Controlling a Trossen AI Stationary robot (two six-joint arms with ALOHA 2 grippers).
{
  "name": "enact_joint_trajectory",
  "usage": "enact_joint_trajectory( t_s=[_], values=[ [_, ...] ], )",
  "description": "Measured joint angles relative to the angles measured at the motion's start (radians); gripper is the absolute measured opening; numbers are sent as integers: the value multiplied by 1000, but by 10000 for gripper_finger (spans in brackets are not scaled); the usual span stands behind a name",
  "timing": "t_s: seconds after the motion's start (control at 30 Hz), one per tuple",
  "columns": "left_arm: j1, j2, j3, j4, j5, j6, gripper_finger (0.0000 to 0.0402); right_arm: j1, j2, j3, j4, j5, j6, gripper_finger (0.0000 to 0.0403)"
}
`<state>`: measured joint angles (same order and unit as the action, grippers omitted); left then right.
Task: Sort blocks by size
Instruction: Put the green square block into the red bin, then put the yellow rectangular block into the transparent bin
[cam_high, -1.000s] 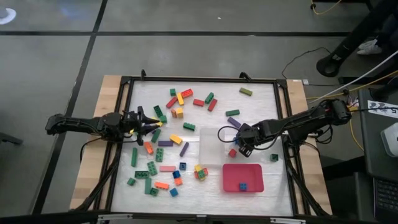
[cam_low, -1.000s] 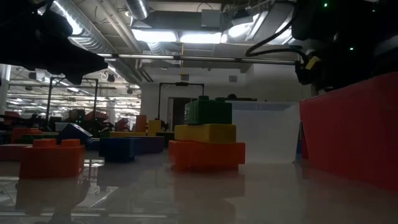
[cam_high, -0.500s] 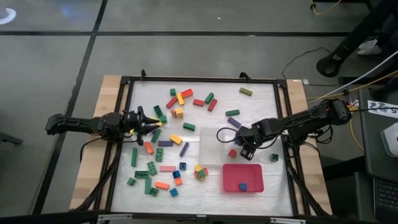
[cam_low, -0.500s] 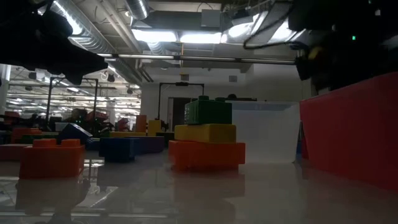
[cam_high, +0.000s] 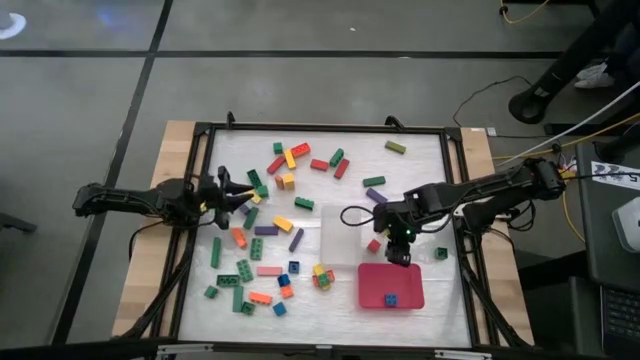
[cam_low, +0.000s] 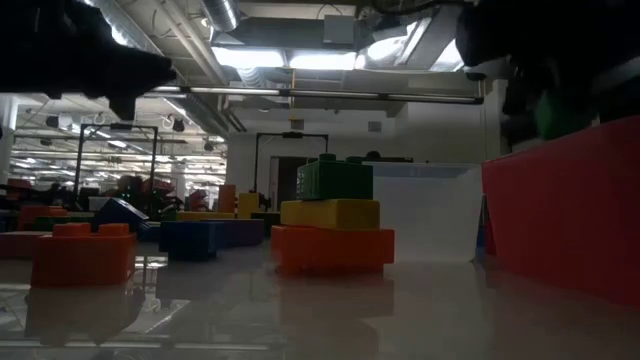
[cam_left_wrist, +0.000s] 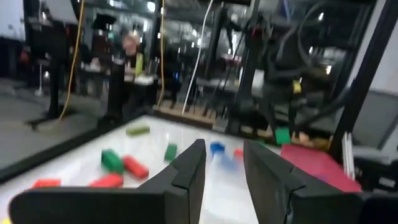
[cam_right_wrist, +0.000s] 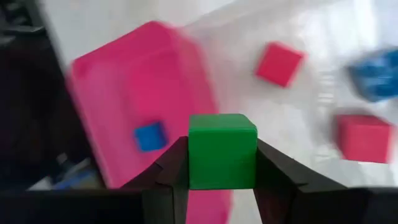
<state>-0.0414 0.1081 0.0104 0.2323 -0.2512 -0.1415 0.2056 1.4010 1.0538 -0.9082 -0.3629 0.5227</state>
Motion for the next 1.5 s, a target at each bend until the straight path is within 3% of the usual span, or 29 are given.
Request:
enact_joint_trajectory(
  t_s=[0.33, 0.43, 0.67, 0.8, 1.0, 1.17, 1.37, 1.5],
  values=[
    [0, 16, 0, 65, 0, 39, 98, 186, 0, 0, 115, -31, -25, 133],
    [0, 46, 0, 127, 0, 37, 98, 245, 4, 0, 188, -17, -24, 171],
    [0, 166, 0, 240, 0, 37, 98, 321, 5, 0, 180, 164, -24, 254],
    [0, 255, 1, 306, -29, 38, 98, 311, 5, 0, 161, 179, -30, 265],
    [32, 401, 55, 336, -168, 96, 98, 235, -1, -1, 124, 135, -37, 267],
    [115, 542, 137, 305, -179, 139, 98, 161, -27, -1, 50, 135, -121, 268],
    [199, 689, 258, 126, -166, 216, 98, 85, -40, -1, 7, 137, -265, 268],
    [228, 761, 369, -80, -99, 279, 98, 49, -40, -1, 10, 137, -323, 268]
  ],
)
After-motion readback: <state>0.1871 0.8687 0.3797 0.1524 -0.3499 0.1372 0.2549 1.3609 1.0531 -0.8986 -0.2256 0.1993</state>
